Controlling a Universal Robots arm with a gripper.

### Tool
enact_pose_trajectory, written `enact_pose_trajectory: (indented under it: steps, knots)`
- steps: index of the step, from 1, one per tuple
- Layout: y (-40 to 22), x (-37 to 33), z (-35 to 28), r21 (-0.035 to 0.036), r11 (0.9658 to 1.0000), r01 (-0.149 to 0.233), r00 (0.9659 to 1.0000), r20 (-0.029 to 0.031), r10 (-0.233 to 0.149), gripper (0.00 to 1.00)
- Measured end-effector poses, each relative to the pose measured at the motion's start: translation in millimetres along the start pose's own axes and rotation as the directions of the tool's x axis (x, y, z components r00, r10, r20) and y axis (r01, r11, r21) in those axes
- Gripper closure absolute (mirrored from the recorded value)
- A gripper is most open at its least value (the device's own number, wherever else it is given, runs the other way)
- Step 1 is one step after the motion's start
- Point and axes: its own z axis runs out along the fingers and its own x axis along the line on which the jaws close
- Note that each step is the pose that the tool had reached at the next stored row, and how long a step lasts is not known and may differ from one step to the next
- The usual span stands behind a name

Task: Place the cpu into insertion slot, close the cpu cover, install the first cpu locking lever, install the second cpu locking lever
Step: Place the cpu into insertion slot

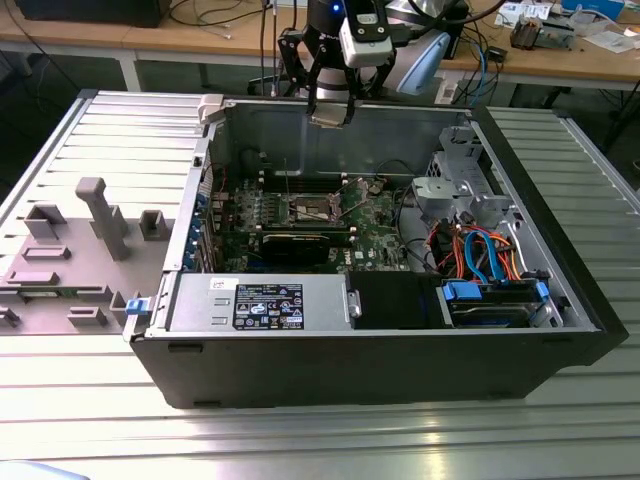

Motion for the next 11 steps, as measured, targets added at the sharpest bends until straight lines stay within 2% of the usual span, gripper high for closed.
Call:
enact_pose_trajectory:
  steps: [11]
  knots:
    - [0.0,0.0,0.0,-0.0004,0.9998,-0.019,0.9998,0.0017,0.019,0.45]
